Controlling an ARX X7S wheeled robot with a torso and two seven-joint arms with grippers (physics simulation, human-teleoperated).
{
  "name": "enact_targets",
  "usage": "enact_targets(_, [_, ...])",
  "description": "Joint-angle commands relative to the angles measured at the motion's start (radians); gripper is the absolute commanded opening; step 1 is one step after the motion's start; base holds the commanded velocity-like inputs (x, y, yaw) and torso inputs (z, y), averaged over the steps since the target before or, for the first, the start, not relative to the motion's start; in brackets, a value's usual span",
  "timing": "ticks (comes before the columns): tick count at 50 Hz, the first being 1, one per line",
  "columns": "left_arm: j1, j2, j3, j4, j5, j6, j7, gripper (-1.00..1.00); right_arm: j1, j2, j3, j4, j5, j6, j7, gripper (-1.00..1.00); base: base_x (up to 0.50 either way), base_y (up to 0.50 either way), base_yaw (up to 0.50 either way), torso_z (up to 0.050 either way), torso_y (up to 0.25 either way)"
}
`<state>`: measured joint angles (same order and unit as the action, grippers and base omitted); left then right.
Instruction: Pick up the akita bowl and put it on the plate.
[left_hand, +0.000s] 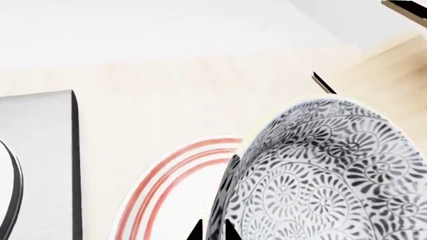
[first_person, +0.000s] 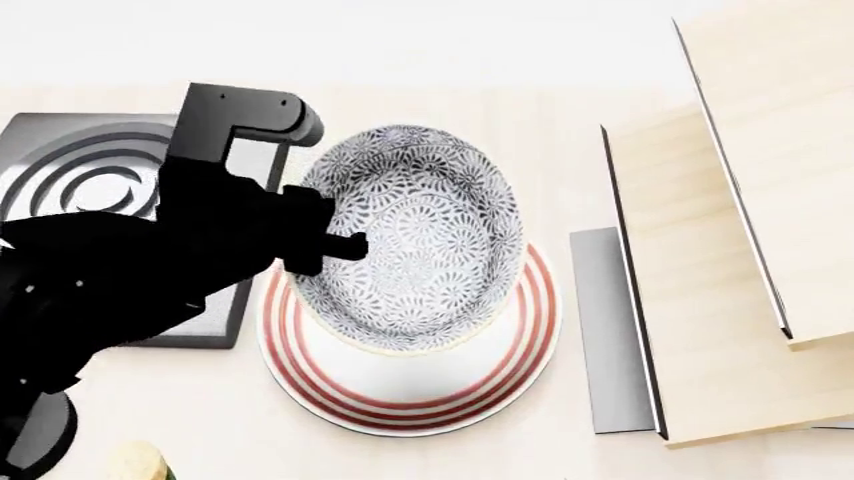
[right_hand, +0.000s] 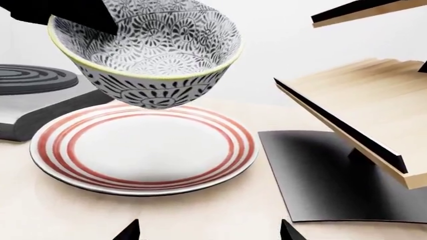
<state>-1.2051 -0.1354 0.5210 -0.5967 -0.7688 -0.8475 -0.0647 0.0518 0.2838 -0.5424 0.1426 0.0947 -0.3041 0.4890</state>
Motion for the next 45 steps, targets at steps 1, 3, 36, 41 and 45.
enact_targets(1, [-0.086, -0.007, 0.034, 0.012, -0.020, -0.120, -0.004, -1.00, 0.003, -0.001, -0.005, 0.007, 0.003, -0.001, -0.001, 1.00, 0.00, 0.00, 0.00, 0.000, 0.000])
enact_targets(3, [-0.100, -0.002, 0.037, 0.005, -0.020, -0.127, -0.006, -1.00, 0.001, 0.001, -0.007, 0.001, 0.003, 0.002, 0.000, 1.00, 0.00, 0.00, 0.00, 0.000, 0.000])
enact_targets(36, [-0.180, 0.058, 0.015, -0.239, -0.109, -0.203, 0.117, -1.00, 0.014, -0.008, -0.022, 0.044, 0.006, -0.014, -0.003, 1.00, 0.00, 0.00, 0.00, 0.000, 0.000])
enact_targets(41, [-0.191, 0.080, -0.002, -0.328, -0.113, -0.154, 0.148, -1.00, 0.017, -0.011, -0.026, 0.054, 0.007, -0.018, -0.004, 1.00, 0.00, 0.00, 0.00, 0.000, 0.000])
enact_targets(45, [-0.198, 0.096, -0.002, -0.374, -0.111, -0.123, 0.166, -1.00, 0.019, -0.011, -0.025, 0.057, 0.009, -0.020, -0.005, 1.00, 0.00, 0.00, 0.00, 0.000, 0.000])
